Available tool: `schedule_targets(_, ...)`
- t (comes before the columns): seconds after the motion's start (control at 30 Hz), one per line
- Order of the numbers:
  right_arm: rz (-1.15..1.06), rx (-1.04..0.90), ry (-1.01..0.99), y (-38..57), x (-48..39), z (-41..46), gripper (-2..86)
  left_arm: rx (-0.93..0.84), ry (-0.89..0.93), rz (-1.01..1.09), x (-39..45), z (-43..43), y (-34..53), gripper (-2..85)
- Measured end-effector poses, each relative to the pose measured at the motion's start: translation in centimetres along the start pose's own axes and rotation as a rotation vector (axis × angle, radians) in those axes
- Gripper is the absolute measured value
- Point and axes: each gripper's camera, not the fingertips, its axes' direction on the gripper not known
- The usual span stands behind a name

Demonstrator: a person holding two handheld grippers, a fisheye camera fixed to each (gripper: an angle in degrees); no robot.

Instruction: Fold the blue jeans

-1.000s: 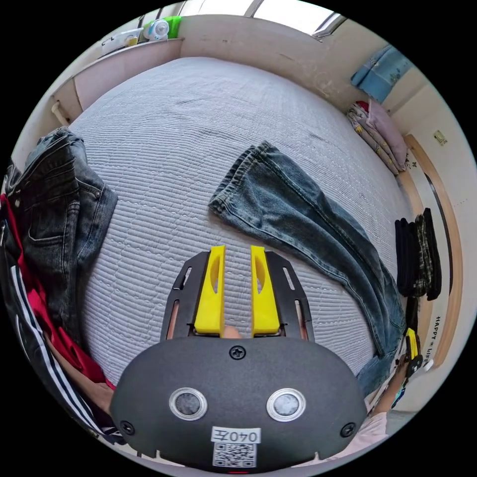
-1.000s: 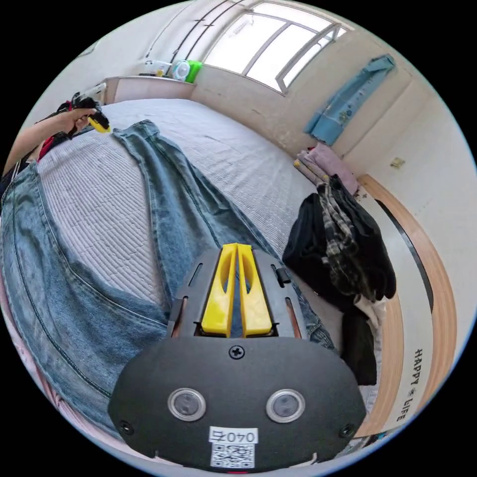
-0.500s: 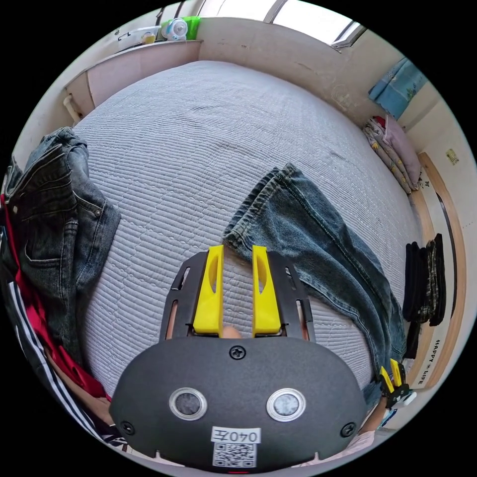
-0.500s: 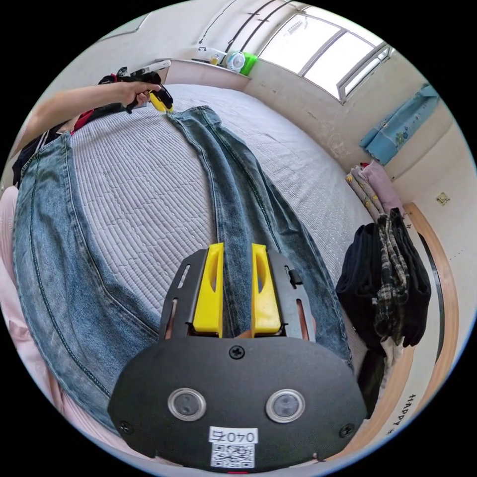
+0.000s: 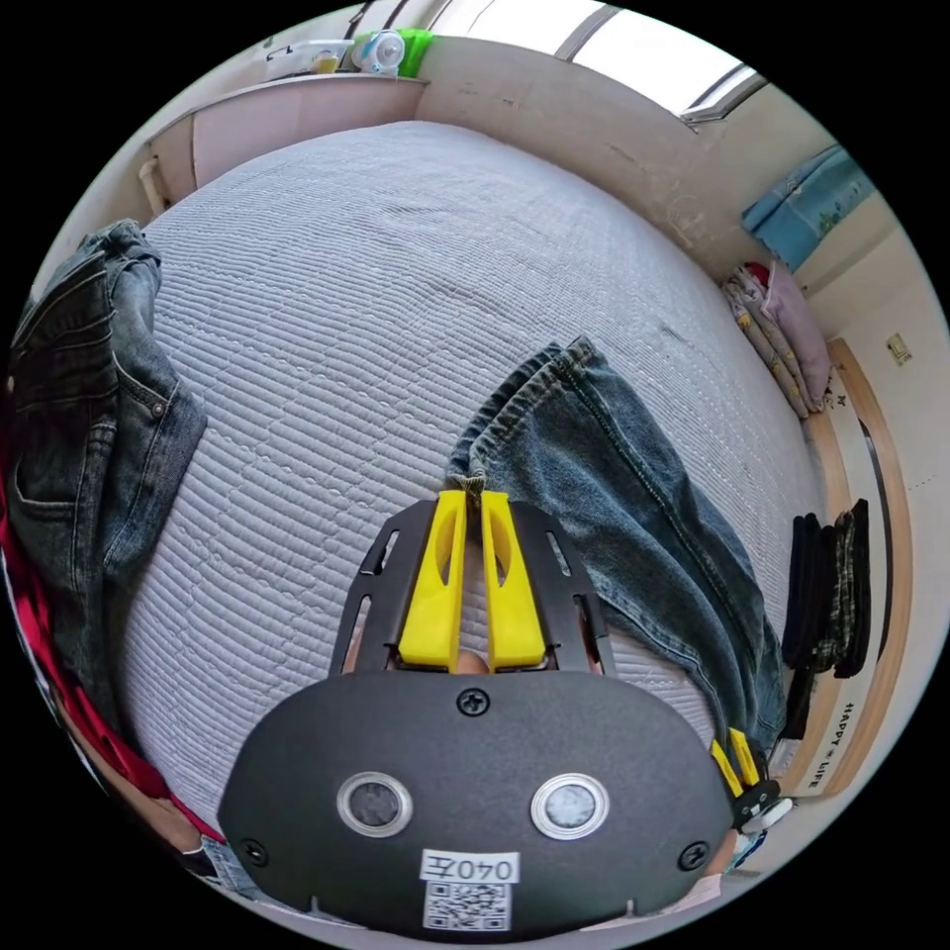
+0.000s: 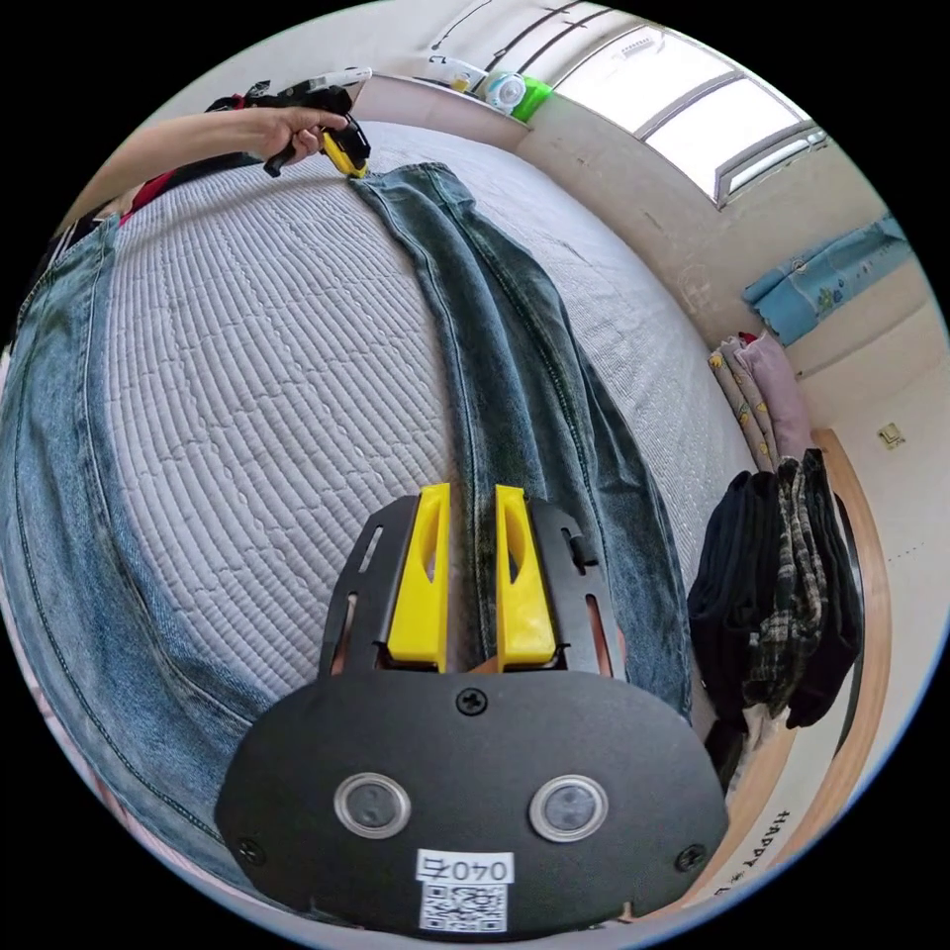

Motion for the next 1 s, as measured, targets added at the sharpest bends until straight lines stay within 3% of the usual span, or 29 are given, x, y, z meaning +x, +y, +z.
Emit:
schedule_targets(0.17, 0.029, -0.012, -0.024, -0.9, 1.2, -1.1, -0.6, 0.005, 0.013, -0.019, -0.4, -1.4, 0.2, -1.5)
schedule_targets(0.43, -0.124, 0.065, -0.178, 0.6, 1.4, -9.1, -1.0, 0.043, 0.016, 0.236, -1.9, -12.9, 4.9, -1.5)
schedule_targets(0.5, -0.138, 0.078, -0.273, 1.7, 0.9, -9.8, -1.0, 0.011, -0.090, 0.298, -4.1, -14.5, 8.6, -1.5)
schedule_targets(0.67, -0.107, -0.005, -0.329, 2.9, -1.5, -7.2, -1.0, -0.162, -0.102, 0.215, -8.4, -10.5, 13.1, -1.5)
schedule_targets(0.87, -0.033, 0.009, -0.349, 4.0, -0.6, -7.3, -0.7, -0.085, 0.038, 0.027, -9.9, -10.8, 15.1, -1.3)
schedule_targets(1.0, 0.002, -0.021, -0.378, 4.9, -0.5, -6.5, 1.6, -0.063, -0.021, 0.010, -8.0, -11.1, 16.5, 0.6)
